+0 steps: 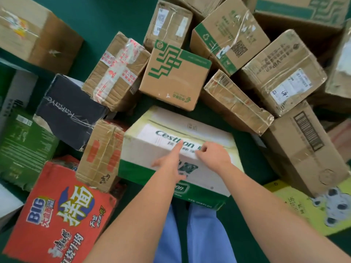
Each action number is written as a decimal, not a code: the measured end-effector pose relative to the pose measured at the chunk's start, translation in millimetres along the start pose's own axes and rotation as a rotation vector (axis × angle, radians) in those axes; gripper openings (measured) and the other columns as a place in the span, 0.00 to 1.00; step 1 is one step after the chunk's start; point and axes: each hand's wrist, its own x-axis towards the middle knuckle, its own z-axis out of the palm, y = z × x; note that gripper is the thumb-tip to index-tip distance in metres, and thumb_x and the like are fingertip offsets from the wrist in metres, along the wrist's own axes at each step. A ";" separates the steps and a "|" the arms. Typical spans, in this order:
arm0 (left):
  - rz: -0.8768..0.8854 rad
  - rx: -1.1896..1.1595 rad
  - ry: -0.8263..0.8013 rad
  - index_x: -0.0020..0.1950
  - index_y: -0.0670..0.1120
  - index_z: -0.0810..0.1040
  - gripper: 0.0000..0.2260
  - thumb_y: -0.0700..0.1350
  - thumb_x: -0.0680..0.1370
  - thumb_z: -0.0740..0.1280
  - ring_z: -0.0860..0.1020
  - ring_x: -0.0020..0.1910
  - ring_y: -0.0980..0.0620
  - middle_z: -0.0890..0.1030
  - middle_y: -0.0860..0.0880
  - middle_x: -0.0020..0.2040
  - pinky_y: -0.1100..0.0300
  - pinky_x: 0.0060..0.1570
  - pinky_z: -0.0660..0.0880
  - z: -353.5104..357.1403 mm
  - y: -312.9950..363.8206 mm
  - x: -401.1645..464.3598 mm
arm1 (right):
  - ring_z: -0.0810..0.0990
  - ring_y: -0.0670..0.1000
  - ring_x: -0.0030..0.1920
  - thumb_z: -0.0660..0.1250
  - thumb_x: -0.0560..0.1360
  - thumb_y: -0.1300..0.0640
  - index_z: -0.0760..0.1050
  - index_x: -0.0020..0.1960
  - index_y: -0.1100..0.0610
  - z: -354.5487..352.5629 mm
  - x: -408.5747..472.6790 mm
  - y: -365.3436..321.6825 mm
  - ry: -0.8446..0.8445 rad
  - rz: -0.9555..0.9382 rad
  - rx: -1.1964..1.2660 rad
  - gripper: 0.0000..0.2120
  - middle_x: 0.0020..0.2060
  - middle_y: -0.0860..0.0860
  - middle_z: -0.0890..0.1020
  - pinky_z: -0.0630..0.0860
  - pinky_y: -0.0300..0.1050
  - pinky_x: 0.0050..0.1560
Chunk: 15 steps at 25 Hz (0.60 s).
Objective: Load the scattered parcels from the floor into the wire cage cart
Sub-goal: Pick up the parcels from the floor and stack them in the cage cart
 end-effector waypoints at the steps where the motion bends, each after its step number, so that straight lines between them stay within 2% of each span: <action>1: -0.013 -0.039 0.058 0.78 0.43 0.46 0.49 0.51 0.70 0.76 0.67 0.66 0.35 0.64 0.39 0.71 0.36 0.59 0.73 -2.5 -3.9 6.8 | 0.77 0.52 0.43 0.66 0.76 0.49 0.75 0.41 0.54 3.9 3.1 0.7 -0.067 0.001 0.010 0.09 0.41 0.51 0.80 0.72 0.45 0.41; 3: -0.069 -0.117 0.090 0.78 0.44 0.49 0.44 0.46 0.72 0.75 0.66 0.68 0.35 0.63 0.40 0.71 0.33 0.61 0.70 -10.7 -7.7 19.7 | 0.77 0.51 0.50 0.66 0.75 0.50 0.77 0.52 0.53 9.6 10.6 1.6 -0.116 -0.010 -0.003 0.09 0.50 0.51 0.80 0.73 0.45 0.48; 6: -0.186 -0.090 0.066 0.73 0.48 0.60 0.35 0.43 0.71 0.74 0.64 0.69 0.32 0.64 0.39 0.71 0.26 0.62 0.62 -16.9 -12.4 45.5 | 0.74 0.55 0.59 0.62 0.78 0.50 0.72 0.65 0.55 13.7 28.2 4.7 -0.082 0.022 -0.042 0.18 0.62 0.54 0.74 0.73 0.48 0.57; 8: -0.215 -0.074 0.070 0.68 0.45 0.65 0.31 0.41 0.69 0.74 0.68 0.66 0.30 0.71 0.37 0.65 0.26 0.60 0.62 -18.1 -17.5 58.8 | 0.72 0.56 0.62 0.61 0.79 0.49 0.70 0.68 0.55 18.5 41.2 5.4 -0.064 0.048 -0.046 0.20 0.64 0.55 0.71 0.72 0.49 0.60; 10: -0.211 -0.104 0.047 0.65 0.45 0.69 0.31 0.41 0.64 0.76 0.75 0.57 0.30 0.79 0.39 0.56 0.23 0.54 0.63 -21.4 -22.8 74.8 | 0.71 0.55 0.62 0.61 0.78 0.47 0.71 0.66 0.55 24.8 56.8 4.8 -0.053 0.040 -0.088 0.20 0.64 0.55 0.71 0.71 0.50 0.61; 12: -0.223 -0.122 0.087 0.63 0.45 0.71 0.31 0.40 0.61 0.76 0.79 0.49 0.31 0.82 0.40 0.50 0.21 0.49 0.62 -27.9 -27.6 78.8 | 0.70 0.55 0.62 0.61 0.78 0.45 0.72 0.64 0.56 28.5 75.3 3.8 -0.019 0.023 -0.115 0.20 0.63 0.55 0.71 0.70 0.50 0.61; 13: -0.228 -0.114 0.071 0.60 0.43 0.72 0.27 0.39 0.64 0.75 0.79 0.48 0.32 0.82 0.39 0.49 0.21 0.51 0.63 -30.4 -29.1 74.0 | 0.70 0.55 0.63 0.61 0.78 0.45 0.73 0.64 0.57 29.0 84.6 2.3 -0.009 0.016 -0.129 0.21 0.65 0.56 0.70 0.70 0.50 0.62; 15: -0.218 -0.092 0.042 0.50 0.39 0.73 0.10 0.38 0.73 0.71 0.79 0.48 0.36 0.81 0.39 0.46 0.25 0.60 0.64 -33.4 -29.0 65.4 | 0.66 0.57 0.68 0.62 0.77 0.44 0.70 0.68 0.59 30.5 102.9 -1.4 -0.018 0.014 -0.170 0.25 0.70 0.57 0.65 0.67 0.52 0.67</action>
